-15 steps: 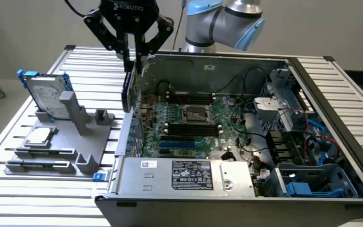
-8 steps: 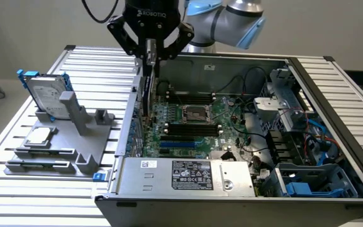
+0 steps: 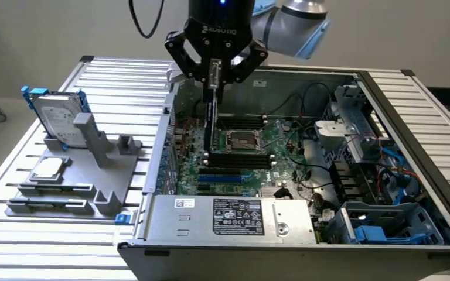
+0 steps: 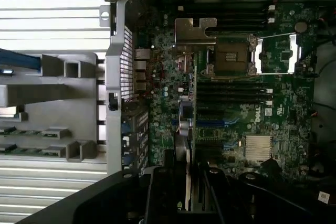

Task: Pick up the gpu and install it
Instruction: 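Pick up the gpu and move the gpu toward the slot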

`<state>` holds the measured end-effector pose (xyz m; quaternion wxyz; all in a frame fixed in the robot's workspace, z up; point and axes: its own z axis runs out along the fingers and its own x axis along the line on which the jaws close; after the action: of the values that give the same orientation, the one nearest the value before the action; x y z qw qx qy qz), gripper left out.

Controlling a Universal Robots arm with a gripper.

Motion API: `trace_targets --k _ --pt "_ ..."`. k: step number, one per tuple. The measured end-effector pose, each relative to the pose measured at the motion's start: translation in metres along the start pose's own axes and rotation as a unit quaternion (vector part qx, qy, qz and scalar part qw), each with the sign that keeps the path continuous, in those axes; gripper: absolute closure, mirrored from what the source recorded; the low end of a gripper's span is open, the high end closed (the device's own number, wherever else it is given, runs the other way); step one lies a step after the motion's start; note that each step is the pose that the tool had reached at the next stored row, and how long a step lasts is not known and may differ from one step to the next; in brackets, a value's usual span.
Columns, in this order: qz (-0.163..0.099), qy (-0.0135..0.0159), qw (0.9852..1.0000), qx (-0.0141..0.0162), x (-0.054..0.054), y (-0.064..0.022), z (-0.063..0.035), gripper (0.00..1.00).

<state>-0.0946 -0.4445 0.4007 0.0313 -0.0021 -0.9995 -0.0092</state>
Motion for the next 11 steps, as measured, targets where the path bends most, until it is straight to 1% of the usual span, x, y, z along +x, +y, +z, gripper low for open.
trace_targets --k 6,11 --pt "0.000 0.0000 1.0000 0.0010 -0.028 0.0053 0.0093 0.74" --pt "0.000 0.0000 1.0000 0.0010 -0.051 0.0129 0.0171 0.74"
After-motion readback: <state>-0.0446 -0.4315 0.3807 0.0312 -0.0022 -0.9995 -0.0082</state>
